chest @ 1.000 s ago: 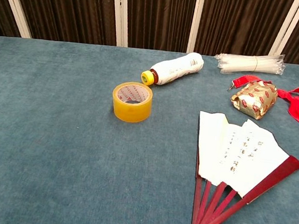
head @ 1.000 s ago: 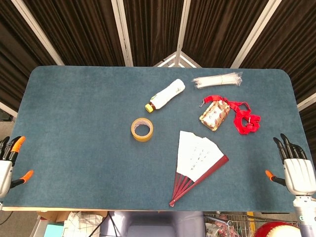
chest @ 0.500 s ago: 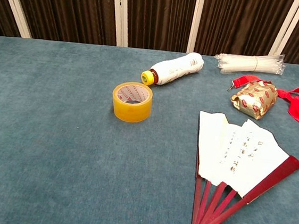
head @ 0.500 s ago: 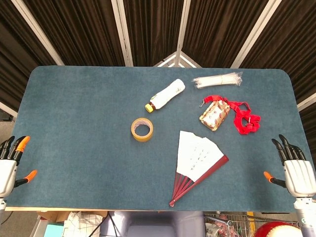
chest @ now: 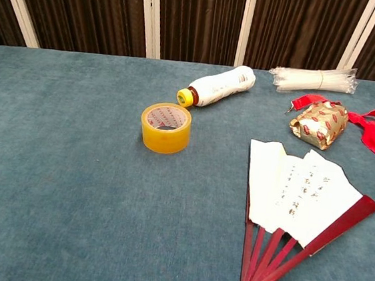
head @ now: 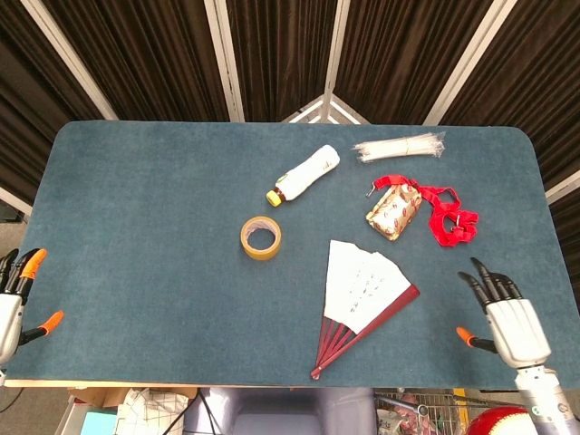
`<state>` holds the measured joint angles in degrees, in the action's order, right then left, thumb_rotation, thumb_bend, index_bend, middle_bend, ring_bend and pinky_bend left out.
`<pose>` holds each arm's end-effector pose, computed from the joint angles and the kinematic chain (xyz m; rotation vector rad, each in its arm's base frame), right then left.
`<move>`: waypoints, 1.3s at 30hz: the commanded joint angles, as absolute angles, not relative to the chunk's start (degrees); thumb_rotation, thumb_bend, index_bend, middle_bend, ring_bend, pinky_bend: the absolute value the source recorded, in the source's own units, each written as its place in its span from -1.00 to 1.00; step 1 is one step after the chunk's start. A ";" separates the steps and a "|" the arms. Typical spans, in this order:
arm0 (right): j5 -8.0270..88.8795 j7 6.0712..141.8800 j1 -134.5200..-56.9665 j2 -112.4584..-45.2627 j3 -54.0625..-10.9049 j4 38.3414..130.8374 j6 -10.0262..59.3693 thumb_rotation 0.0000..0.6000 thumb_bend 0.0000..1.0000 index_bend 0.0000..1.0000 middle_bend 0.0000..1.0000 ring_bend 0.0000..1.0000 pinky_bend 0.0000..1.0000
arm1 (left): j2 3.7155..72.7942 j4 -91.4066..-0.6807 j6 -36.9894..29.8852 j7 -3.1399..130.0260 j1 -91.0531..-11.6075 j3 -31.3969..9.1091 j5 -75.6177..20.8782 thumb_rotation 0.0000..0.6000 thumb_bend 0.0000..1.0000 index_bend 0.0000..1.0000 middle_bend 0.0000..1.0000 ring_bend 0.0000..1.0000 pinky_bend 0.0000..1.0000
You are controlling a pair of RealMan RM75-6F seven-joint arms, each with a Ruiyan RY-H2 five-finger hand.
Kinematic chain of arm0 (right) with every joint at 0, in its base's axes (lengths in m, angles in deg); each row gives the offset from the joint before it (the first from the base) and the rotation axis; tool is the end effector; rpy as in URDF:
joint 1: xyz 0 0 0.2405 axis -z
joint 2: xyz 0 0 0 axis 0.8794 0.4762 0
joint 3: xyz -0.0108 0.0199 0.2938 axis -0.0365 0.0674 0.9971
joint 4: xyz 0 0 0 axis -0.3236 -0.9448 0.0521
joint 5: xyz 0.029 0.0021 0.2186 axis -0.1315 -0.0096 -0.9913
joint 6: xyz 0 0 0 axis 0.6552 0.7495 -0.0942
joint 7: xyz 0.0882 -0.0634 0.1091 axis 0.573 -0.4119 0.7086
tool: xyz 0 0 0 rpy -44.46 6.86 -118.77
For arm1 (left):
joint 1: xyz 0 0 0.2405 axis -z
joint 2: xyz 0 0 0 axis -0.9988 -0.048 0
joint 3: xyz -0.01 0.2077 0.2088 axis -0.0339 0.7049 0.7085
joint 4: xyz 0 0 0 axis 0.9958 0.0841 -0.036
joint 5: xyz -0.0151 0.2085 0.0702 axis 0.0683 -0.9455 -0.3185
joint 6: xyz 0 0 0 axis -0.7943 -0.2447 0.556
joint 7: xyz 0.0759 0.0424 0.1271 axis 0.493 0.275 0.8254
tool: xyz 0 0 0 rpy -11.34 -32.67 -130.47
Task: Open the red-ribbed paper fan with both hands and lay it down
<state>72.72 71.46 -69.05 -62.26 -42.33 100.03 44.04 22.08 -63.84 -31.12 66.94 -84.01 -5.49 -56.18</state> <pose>-0.3298 -0.1987 0.1343 1.5957 -0.8411 0.9569 -0.3418 0.1830 0.1634 -1.3752 -0.7699 -0.9491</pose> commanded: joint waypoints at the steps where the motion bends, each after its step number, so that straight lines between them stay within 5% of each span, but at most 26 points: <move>1: 74.85 70.28 -70.52 -63.86 -44.00 100.55 41.26 1.00 -0.69 -0.55 -0.89 -0.63 -0.62 | 22.09 -63.80 -30.98 66.84 -83.97 -5.60 -55.94 1.00 -0.52 -0.84 -0.84 -1.00 -0.80; 14: 84.76 69.83 -73.41 -69.03 -47.65 96.13 40.49 1.00 -0.69 -0.40 -0.86 -0.63 -0.62 | 22.32 -64.08 -29.92 66.70 -83.65 -5.88 -54.97 1.00 -0.52 -0.85 -0.84 -1.00 -0.80; 39: 84.00 64.13 -77.05 -78.04 -47.92 90.30 34.14 1.00 -0.69 -0.33 -0.86 -0.63 -0.62 | 22.56 -64.08 -29.71 67.16 -83.67 -6.29 -54.11 1.00 -0.52 -0.85 -0.84 -1.00 -0.80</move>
